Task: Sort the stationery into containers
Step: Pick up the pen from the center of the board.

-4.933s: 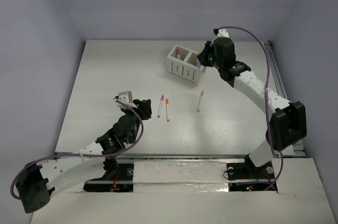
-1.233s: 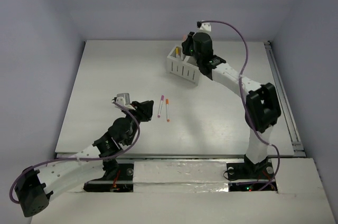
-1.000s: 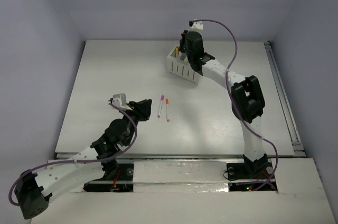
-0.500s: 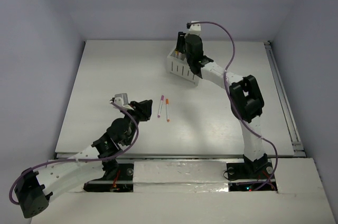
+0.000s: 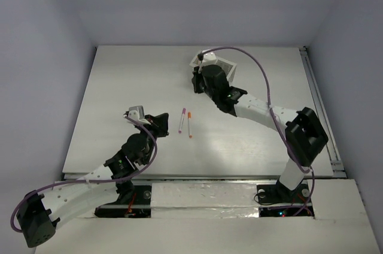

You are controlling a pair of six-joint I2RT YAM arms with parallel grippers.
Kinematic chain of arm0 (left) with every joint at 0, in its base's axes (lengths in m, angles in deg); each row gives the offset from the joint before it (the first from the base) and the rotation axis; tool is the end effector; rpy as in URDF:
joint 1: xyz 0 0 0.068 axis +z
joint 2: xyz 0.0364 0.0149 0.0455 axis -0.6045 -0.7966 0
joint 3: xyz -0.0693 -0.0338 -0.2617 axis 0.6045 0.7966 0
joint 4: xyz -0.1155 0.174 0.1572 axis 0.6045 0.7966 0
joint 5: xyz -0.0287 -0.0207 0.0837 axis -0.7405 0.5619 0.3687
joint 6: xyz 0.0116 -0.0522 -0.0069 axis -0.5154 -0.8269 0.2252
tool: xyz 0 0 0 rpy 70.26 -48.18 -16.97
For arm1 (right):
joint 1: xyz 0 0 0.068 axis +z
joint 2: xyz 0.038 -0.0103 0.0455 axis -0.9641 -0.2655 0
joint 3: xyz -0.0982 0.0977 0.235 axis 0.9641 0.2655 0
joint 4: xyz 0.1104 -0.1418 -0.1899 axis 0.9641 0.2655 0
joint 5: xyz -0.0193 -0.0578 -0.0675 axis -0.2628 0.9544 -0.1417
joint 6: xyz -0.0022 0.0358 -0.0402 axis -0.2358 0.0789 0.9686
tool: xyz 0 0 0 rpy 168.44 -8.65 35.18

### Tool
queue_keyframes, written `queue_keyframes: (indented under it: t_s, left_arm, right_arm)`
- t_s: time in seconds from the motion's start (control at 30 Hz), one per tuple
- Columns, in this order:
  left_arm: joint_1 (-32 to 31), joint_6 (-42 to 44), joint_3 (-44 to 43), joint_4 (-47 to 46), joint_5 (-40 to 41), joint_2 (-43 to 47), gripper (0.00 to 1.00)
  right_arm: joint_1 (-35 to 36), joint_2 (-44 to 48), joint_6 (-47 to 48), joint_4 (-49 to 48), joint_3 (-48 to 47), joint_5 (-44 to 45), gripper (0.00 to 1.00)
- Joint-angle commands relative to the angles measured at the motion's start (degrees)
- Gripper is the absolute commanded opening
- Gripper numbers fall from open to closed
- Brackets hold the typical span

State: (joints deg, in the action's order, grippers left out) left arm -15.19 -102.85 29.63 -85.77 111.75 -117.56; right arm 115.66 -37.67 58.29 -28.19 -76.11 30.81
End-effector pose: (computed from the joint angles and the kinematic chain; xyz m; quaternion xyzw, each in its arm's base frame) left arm 0.1124 -0.1117 0.2526 -0.1073 0.6629 -0.3202 0.6683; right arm 0.3246 0.2675 0.2993 -0.0888 0.7851 0.1594 0.5919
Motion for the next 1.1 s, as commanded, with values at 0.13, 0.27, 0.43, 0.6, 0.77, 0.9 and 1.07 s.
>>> queue_keyframes:
  t_s: [0.13, 0.27, 0.43, 0.6, 0.77, 0.9, 1.07]
  left_arm:
    - [0.26, 0.05, -1.08, 0.09, 3.08, 0.85, 0.0]
    - [0.26, 0.13, -0.91, 0.26, 3.25, 1.56, 0.05]
    - [0.26, 0.05, -0.73, 0.27, 3.17, 2.09, 0.09]
    - [0.26, -0.04, -0.82, 0.09, 2.73, 1.56, 0.11]
    - [0.26, -0.13, -0.91, 0.18, 2.38, 1.47, 0.12]
    - [0.26, -0.22, -0.91, 0.09, 2.29, 1.56, 0.12]
    - [0.26, -0.13, -0.91, 0.26, 2.29, 1.74, 0.12]
  right_arm:
    - [5.52, -1.37, -5.95, 18.6, 2.4, -6.41, 0.63]
    - [6.84, -7.95, -5.95, 24.75, -1.55, -6.24, 0.62]
    - [7.37, -10.34, -6.91, 25.74, -2.52, -6.59, 0.55]
    - [7.37, -12.1, -7.79, 26.53, -3.23, -8.88, 0.53]
    - [7.9, -12.19, -8.67, 25.91, -3.05, -8.62, 0.53]
    - [8.42, -10.52, -8.5, 25.48, -2.97, -4.84, 0.51]
    - [8.42, -13.5, -8.15, 26.61, -4.98, -6.15, 0.48]
